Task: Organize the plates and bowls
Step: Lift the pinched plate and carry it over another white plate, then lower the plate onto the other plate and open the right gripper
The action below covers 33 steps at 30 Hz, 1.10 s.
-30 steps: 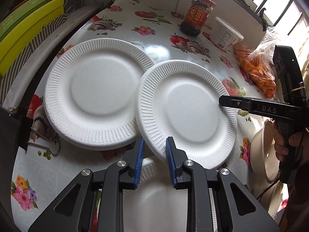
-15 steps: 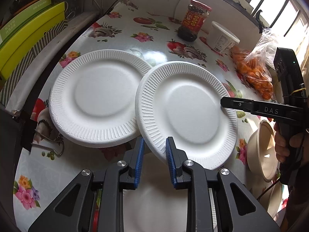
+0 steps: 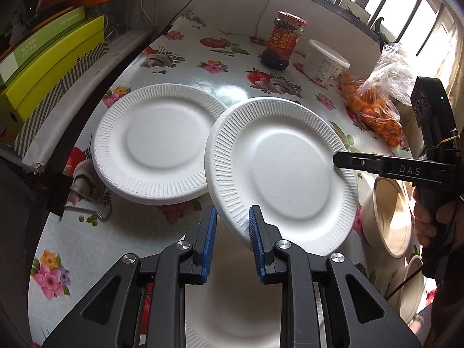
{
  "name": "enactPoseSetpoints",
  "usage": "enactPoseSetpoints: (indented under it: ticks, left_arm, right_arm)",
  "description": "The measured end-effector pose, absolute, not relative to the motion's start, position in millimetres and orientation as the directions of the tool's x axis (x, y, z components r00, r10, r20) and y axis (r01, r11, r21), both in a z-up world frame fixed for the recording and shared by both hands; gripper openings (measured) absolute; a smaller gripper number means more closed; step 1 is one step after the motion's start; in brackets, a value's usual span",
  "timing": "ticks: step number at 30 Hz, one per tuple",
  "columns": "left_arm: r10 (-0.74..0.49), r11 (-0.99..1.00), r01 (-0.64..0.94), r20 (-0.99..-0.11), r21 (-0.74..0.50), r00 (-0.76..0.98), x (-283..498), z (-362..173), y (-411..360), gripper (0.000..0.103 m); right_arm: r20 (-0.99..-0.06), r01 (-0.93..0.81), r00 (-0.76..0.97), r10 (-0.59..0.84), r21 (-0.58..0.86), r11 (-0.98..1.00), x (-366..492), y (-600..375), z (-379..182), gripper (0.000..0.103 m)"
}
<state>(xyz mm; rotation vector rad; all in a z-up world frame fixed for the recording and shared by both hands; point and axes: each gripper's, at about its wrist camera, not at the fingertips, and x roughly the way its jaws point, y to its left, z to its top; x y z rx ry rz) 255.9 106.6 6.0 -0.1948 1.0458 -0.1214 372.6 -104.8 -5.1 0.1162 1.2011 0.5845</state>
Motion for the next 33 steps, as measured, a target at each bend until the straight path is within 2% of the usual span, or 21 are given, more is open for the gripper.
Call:
enactPoseSetpoints:
  ticks: [16, 33]
  left_arm:
    - [-0.150, 0.983, -0.014, -0.835, -0.186, 0.529, 210.0, 15.3, 120.4, 0.024]
    - [-0.129, 0.984, -0.042, -0.847, -0.175, 0.515, 164.5, -1.7, 132.6, 0.024]
  right_arm:
    - [-0.837, -0.406, 0.213, 0.503, 0.393, 0.825, 328.8, -88.9, 2.6, 0.022]
    - [-0.854, -0.444, 0.166, 0.493, 0.382, 0.811, 286.1, -70.7, -8.8, 0.022]
